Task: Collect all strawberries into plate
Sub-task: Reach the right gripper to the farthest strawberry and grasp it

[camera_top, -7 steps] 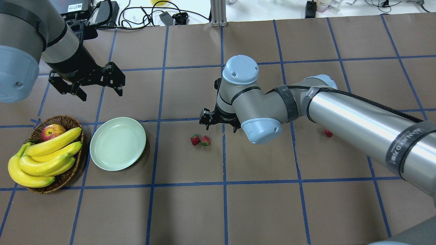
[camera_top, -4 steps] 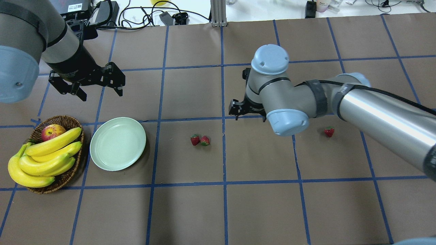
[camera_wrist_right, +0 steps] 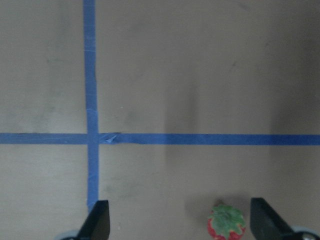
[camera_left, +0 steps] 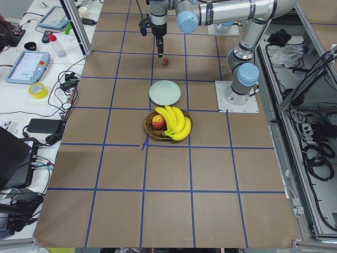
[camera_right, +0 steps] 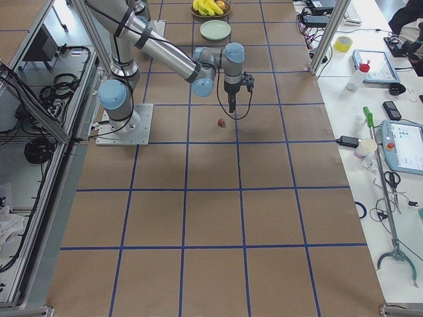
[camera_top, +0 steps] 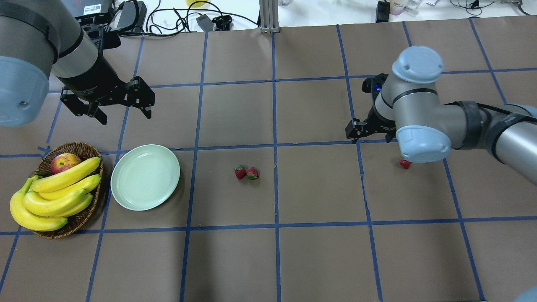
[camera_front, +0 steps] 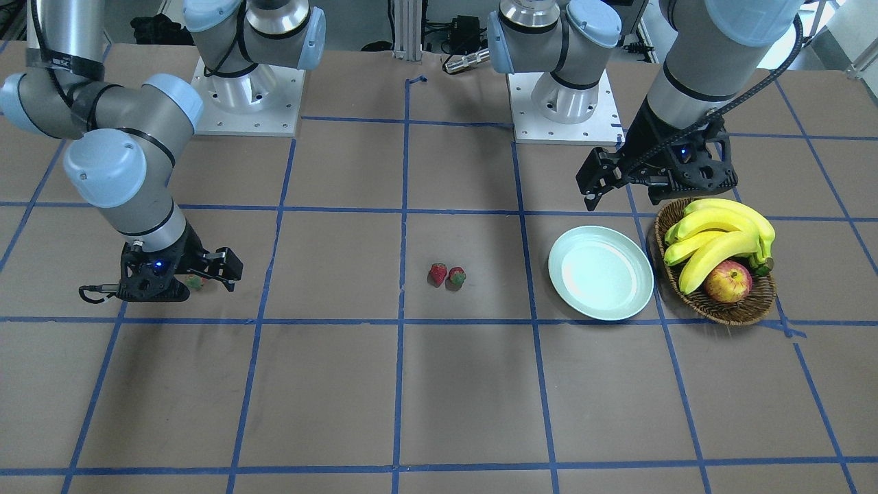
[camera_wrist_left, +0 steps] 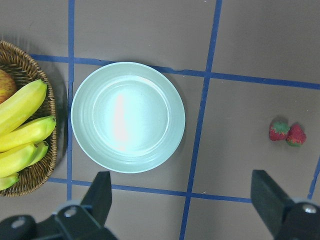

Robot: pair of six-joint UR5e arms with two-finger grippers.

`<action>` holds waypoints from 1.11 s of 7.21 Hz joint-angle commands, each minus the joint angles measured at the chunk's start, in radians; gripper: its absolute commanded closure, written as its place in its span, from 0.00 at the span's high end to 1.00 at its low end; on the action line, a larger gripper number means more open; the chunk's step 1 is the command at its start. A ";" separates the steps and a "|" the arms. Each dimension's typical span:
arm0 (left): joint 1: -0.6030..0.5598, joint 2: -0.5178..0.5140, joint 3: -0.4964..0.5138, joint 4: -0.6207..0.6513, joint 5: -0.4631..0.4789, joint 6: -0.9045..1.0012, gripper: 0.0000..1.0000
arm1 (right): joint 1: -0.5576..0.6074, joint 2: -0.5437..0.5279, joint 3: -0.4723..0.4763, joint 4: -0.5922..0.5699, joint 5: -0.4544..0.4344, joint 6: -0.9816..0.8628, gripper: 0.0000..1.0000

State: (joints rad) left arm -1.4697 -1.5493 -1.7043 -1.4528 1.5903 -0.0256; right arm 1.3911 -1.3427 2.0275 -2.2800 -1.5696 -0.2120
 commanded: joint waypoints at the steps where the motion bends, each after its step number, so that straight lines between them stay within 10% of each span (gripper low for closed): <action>1: 0.000 0.000 0.000 0.003 -0.001 -0.001 1.00 | -0.056 0.022 0.043 -0.036 0.006 -0.092 0.96; 6: -0.001 0.000 0.000 0.006 -0.001 0.004 1.00 | -0.066 0.046 0.125 -0.104 -0.004 -0.136 0.84; 8: 0.000 0.002 0.000 0.005 0.000 0.007 1.00 | -0.066 0.046 0.120 -0.092 -0.058 -0.135 0.16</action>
State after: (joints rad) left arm -1.4704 -1.5492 -1.7043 -1.4475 1.5897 -0.0203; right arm 1.3254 -1.2970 2.1483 -2.3776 -1.6024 -0.3459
